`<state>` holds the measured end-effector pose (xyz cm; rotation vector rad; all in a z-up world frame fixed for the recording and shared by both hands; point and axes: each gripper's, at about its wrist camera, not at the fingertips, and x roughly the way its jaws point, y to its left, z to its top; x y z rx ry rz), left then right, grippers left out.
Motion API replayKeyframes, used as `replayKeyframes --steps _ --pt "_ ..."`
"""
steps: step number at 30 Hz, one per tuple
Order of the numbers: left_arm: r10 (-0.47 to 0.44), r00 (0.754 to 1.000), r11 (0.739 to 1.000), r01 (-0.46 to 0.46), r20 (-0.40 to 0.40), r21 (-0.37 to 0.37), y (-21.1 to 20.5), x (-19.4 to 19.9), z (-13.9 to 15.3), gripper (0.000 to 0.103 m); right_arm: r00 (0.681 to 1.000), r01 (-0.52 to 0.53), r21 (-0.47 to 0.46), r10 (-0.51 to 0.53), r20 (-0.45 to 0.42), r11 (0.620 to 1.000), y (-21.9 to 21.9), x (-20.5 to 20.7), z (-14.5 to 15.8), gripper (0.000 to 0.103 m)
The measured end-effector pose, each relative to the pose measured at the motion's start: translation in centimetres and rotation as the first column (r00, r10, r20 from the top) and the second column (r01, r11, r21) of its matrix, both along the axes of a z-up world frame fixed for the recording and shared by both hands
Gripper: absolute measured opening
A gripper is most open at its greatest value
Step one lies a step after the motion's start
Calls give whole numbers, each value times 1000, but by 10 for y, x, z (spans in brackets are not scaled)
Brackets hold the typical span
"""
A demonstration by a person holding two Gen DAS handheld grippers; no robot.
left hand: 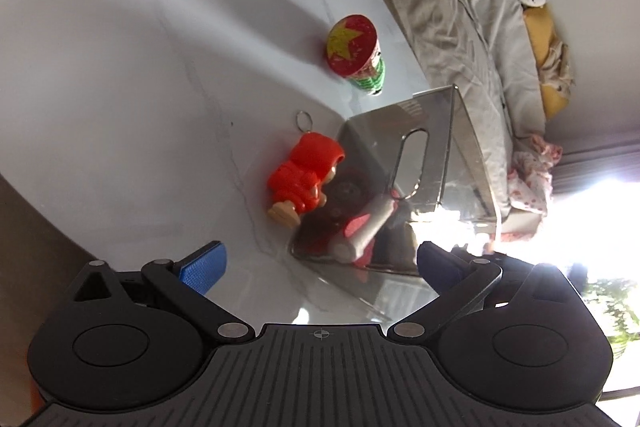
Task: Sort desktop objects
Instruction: 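Carry the beige pouch into the clear bin and open the right tool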
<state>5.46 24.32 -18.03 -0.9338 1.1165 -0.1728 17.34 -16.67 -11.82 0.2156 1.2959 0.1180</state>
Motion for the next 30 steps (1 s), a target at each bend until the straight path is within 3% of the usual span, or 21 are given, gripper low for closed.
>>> replayKeyframes --steps 2,5,10,15,18,22,25,30 --pt "-14 1000 999 14 9 32 -4 7 5 103 998 -57 45 58 -23 997 17 1 6 45" --pt "-28 999 999 27 33 39 -10 12 12 103 984 -85 114 101 -144 990 47 13 -9 44" --pt "-31 999 999 30 33 33 -6 4 12 103 956 3 145 40 -291 989 71 40 -52 43" --pt "6 1000 1000 -6 7 27 7 -2 3 103 936 70 159 -10 -351 985 76 58 -81 43" --pt "11 1000 1000 -11 3 18 10 -2 0 103 947 45 175 13 -320 983 82 62 -82 36" --pt "-5 1000 1000 5 -7 8 9 1 -5 103 966 -150 133 174 -192 980 100 63 -55 33" --pt "-16 1000 1000 16 -8 -5 5 2 -7 103 942 -256 126 276 -191 958 113 66 -43 33" --pt "-33 999 999 33 -12 1 1 1 -8 103 911 -350 117 367 -190 929 137 68 -51 33"
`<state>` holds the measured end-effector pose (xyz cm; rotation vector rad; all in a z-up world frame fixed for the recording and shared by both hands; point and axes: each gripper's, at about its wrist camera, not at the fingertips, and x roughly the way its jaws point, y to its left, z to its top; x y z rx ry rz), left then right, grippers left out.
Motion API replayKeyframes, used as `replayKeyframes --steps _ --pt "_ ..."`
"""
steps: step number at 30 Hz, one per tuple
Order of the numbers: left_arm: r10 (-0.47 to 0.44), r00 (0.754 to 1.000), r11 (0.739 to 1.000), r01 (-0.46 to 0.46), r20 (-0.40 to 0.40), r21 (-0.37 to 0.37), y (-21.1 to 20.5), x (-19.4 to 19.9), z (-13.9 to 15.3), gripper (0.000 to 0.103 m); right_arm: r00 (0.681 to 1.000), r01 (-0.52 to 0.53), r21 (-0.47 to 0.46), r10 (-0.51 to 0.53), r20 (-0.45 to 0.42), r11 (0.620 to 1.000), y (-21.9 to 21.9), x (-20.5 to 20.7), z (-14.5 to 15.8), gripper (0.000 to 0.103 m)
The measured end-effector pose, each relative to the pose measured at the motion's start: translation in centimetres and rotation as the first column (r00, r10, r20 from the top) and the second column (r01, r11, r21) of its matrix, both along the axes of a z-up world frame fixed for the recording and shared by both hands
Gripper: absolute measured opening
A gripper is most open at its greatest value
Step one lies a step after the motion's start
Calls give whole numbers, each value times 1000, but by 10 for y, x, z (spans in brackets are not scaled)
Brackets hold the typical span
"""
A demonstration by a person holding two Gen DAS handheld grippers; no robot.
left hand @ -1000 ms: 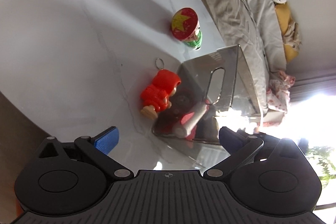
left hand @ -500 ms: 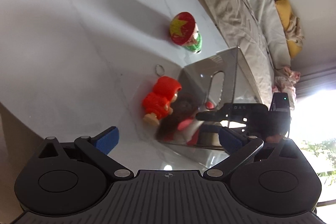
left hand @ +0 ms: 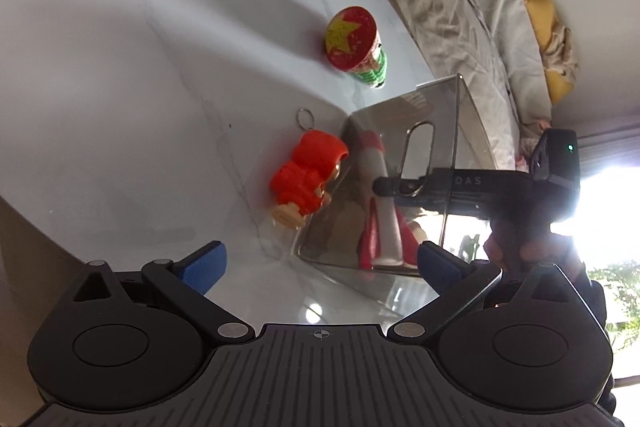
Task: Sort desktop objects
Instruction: 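Carry the beige pouch into the clear bin and open the right tool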
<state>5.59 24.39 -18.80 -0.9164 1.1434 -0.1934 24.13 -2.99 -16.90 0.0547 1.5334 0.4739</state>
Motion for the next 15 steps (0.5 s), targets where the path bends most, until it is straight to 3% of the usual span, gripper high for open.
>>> replayKeyframes --steps 3,5,6,8,9,11,15 --pt "2 1000 1000 -2 -9 -3 0 -1 -3 103 999 -42 -13 42 16 999 4 -2 1 37" --pt "6 1000 1000 -6 -11 -6 1 0 -5 103 999 -45 -11 45 -13 999 -3 -2 7 49" --pt "7 1000 1000 -7 -12 -8 1 0 -6 103 999 -48 -13 47 -13 999 -10 -2 13 50" --pt "13 1000 1000 -13 -11 -16 3 1 -8 103 998 -57 -40 58 38 998 -29 -6 33 52" --pt "17 1000 1000 -17 -9 -21 3 1 -9 103 995 -66 -76 71 72 995 -39 -8 42 53" --pt "24 1000 999 -24 -7 -29 3 4 -11 103 981 -90 -204 121 148 975 -57 -13 55 65" --pt "18 1000 999 -18 -1 -43 -1 10 -12 103 992 -52 -284 82 97 958 -94 -11 46 66"
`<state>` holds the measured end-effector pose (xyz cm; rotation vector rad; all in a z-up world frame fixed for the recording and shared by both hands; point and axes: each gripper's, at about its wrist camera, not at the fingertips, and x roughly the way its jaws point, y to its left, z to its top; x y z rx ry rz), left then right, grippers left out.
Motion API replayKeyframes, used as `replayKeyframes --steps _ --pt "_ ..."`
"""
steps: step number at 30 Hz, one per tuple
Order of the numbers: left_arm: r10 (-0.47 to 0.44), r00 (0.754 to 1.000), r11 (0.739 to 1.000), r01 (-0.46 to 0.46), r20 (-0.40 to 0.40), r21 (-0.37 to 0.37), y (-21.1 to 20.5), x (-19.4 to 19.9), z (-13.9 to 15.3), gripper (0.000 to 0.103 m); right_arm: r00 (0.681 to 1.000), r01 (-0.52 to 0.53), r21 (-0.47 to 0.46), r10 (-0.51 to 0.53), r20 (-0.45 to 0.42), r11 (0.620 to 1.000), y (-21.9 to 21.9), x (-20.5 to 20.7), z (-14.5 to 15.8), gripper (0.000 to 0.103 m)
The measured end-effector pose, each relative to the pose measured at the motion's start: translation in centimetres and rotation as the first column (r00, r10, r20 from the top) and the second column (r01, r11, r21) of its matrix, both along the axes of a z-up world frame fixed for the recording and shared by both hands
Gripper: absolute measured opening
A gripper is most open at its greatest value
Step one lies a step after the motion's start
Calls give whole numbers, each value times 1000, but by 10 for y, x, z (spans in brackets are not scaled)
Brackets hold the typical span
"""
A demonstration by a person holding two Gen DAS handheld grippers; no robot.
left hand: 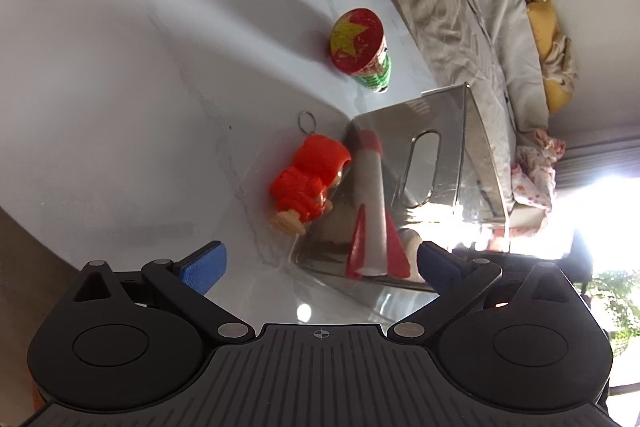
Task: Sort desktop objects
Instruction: 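Carry the beige pouch into the clear bin and open the right tool, then move the left tool to the red hooded doll and close on it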
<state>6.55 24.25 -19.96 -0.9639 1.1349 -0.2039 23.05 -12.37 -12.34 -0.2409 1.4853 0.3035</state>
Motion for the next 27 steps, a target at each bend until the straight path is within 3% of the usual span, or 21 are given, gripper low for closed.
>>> replayKeyframes --steps 8,10,13,15,16,18,19,21,27 --pt "1 1000 1000 -1 -9 17 1 -1 2 103 992 75 15 -73 -99 997 -25 3 -46 66" --pt "11 1000 1000 -11 -14 17 3 -1 0 103 990 98 50 -93 -108 994 -26 5 -53 61" --pt "14 1000 1000 -13 -19 15 3 0 0 103 978 163 136 -142 -150 977 -34 9 -57 66" --pt "10 1000 1000 -10 -20 17 2 1 0 103 981 164 140 -146 -128 976 -34 8 -56 62" --pt "8 1000 1000 -8 -21 19 1 1 0 103 985 154 145 -140 -105 977 -33 7 -53 55" --pt "7 1000 1000 -7 -26 20 1 2 -1 103 987 146 191 -131 -90 971 -32 7 -47 25" --pt "6 1000 1000 -5 -27 20 0 3 -1 103 985 156 223 -135 -109 962 -31 7 -45 2" --pt "0 1000 1000 0 -27 18 -2 3 -1 103 980 167 267 -130 -151 949 -27 7 -46 0" --pt "-15 999 1000 16 -30 16 -4 4 -2 103 987 115 280 -79 -137 953 -14 0 -37 4"
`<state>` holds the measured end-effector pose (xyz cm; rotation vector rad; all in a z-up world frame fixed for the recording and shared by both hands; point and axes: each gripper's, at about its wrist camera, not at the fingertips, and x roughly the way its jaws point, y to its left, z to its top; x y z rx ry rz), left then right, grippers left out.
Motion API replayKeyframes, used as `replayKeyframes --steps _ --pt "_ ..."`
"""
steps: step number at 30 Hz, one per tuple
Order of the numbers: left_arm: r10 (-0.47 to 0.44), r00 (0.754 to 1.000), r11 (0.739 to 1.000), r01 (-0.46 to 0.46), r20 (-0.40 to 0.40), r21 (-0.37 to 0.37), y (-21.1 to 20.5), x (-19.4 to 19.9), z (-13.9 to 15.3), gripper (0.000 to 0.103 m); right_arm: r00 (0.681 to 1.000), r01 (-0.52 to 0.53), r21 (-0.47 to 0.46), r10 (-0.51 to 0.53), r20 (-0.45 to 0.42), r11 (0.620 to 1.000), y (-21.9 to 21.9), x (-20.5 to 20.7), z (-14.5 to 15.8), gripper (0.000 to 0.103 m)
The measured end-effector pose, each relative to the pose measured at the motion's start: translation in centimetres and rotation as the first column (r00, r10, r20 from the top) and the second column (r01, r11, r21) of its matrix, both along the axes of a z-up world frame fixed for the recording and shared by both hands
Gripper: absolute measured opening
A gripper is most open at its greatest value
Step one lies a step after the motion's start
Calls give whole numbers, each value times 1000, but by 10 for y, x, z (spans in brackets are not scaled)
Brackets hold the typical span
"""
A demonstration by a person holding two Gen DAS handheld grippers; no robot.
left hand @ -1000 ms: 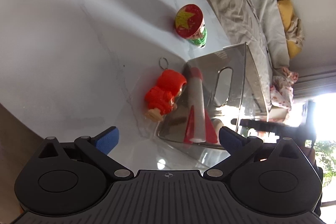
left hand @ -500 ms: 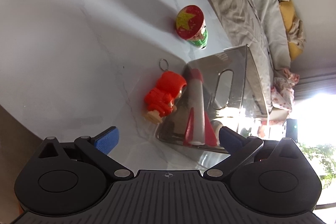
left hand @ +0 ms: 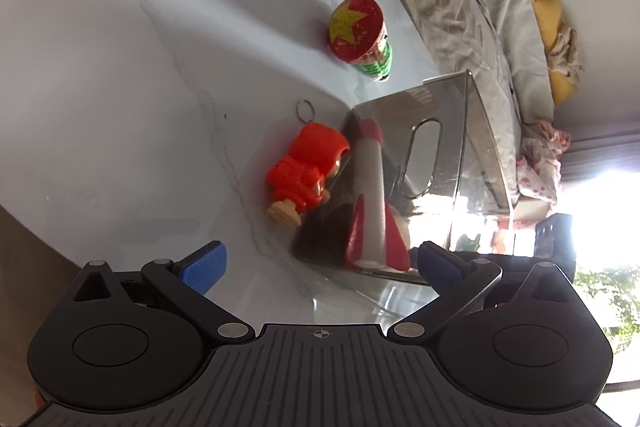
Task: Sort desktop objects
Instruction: 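Move the left tool to the red hooded doll and close on it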
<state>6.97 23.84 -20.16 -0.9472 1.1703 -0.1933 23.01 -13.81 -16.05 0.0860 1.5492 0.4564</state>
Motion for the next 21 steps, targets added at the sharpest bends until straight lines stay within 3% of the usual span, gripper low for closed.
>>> replayKeyframes --steps 2,4,7,9,11,13,17,21 --pt "4 1000 1000 -4 -2 2 0 1 -1 103 999 0 -48 2 36 999 1 1 2 25" --pt "3 1000 1000 -3 -6 12 1 7 -3 103 998 10 -87 -4 66 996 1 3 2 27" --pt "-10 999 999 12 -45 49 1 31 -10 103 991 53 -44 -47 127 998 -9 -4 20 29" --pt "-30 999 997 33 -44 69 -2 49 -12 103 976 91 11 -91 200 996 -22 -18 42 44" --pt "-89 996 991 92 -31 98 -11 66 -13 103 944 134 72 -149 295 988 -37 -40 65 66" --pt "-165 986 974 165 -9 154 -22 80 -15 103 911 168 139 -207 357 976 -51 -63 84 79" --pt "-316 948 898 282 46 338 -43 92 -9 103 883 218 264 -305 356 940 -83 -106 104 82" --pt "-373 927 858 335 25 389 -46 103 -3 103 876 247 303 -346 335 920 -101 -136 108 86"
